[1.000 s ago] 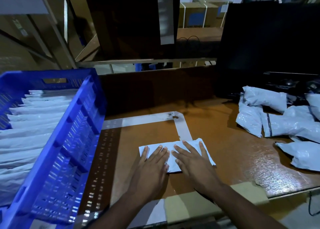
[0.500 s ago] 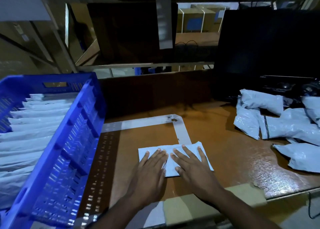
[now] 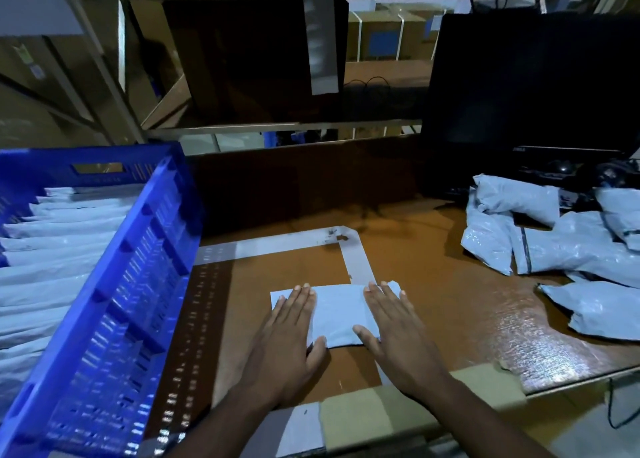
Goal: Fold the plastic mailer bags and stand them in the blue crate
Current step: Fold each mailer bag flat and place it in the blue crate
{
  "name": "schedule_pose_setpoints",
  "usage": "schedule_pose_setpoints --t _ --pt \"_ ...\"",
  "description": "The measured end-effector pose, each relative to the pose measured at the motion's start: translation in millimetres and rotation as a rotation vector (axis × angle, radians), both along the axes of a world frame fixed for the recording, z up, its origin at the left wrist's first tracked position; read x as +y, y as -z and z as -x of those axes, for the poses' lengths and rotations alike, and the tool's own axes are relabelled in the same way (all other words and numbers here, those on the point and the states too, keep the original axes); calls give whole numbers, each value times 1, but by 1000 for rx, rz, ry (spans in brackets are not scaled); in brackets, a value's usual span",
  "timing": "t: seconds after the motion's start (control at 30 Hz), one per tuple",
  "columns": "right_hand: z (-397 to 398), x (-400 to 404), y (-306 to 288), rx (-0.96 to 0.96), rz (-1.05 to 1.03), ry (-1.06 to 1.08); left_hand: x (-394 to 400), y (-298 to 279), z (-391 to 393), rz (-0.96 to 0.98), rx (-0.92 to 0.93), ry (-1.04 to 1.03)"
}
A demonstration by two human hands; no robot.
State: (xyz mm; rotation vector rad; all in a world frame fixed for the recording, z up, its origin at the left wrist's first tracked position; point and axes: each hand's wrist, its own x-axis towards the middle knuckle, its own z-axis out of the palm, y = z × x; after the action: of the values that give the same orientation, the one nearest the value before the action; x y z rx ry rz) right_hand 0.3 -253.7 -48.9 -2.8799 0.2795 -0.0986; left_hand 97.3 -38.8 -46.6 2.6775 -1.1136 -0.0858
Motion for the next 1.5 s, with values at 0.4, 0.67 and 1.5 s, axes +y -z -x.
schedule_pose_setpoints --t 0.4,0.67,1.5 --pt "19 -9 -19 -205 -119 -22 -3 -13 5 215 20 82" --pt "8 -5 -6 -244 -77 -66 -19 -5 14 232 16 128" --pt "-16 3 10 -287 -2 -90 -32 -17 -4 176 103 -1"
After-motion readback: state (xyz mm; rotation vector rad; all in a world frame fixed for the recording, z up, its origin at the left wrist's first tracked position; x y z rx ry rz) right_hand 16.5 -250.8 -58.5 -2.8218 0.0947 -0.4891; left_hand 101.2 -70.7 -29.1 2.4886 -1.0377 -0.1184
